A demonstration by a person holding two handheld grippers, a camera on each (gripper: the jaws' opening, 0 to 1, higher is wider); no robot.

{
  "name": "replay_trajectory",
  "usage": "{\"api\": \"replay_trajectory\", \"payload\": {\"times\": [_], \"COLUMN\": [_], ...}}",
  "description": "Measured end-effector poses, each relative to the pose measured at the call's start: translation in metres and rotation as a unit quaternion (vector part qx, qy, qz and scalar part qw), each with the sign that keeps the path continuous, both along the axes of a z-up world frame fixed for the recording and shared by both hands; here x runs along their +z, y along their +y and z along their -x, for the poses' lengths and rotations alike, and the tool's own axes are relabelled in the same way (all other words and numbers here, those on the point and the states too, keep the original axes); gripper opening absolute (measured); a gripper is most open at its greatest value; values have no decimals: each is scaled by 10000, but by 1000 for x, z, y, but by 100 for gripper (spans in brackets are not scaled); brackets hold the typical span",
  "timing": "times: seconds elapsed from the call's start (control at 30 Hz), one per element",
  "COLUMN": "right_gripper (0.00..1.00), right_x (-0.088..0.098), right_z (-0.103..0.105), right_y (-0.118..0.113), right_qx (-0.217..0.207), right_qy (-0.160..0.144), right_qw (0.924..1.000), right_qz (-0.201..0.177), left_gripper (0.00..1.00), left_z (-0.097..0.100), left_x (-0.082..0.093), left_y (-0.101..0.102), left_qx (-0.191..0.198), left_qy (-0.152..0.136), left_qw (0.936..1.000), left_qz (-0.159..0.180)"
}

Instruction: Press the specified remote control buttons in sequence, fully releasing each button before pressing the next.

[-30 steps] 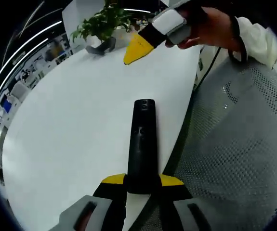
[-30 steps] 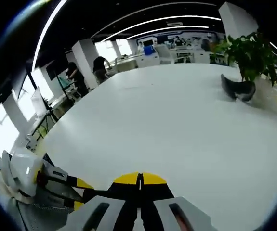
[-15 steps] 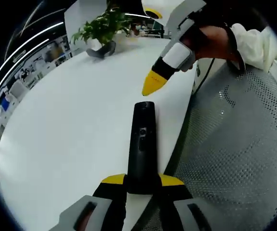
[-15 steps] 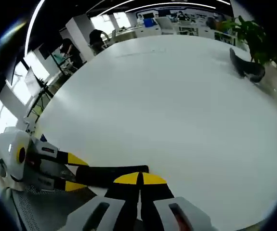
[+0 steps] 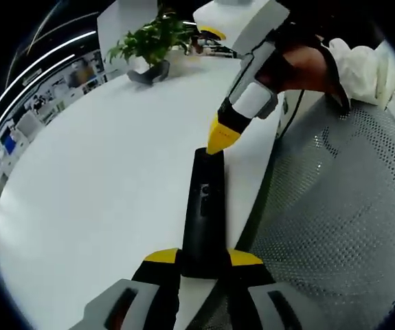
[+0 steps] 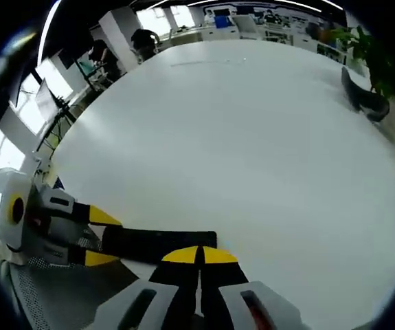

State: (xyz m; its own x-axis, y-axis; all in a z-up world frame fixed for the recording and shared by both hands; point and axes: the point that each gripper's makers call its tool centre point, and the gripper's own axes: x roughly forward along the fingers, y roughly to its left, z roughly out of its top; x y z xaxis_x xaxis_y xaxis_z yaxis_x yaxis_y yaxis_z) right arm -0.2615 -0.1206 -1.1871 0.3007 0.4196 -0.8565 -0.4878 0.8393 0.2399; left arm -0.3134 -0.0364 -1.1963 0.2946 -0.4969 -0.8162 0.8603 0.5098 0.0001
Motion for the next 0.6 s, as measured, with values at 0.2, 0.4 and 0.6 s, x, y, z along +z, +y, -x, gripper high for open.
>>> {"api": "replay_trajectory", "payload": {"times": [0.2,0.4,0.6], "right_gripper": [0,0,0], "right_x": [2,24,12], "right_z": [0,-16,-11], "right_y": [-2,0,-5], "right_qx": [131,-163,-205], "right_qy": [-115,-588,-222], "right_qw": [9998,9976,9993], "right_qz": [90,-333,-224], "left_gripper": [24,24,24], "left_z": [0,0,0], "left_x": [0,1,1], "left_y": [0,0,-1], "left_qx": [7,-48,-81], "left_qy": [3,-12,-18], "left_qw": [10000,10000,10000], "left_qz": [11,21,15]}}
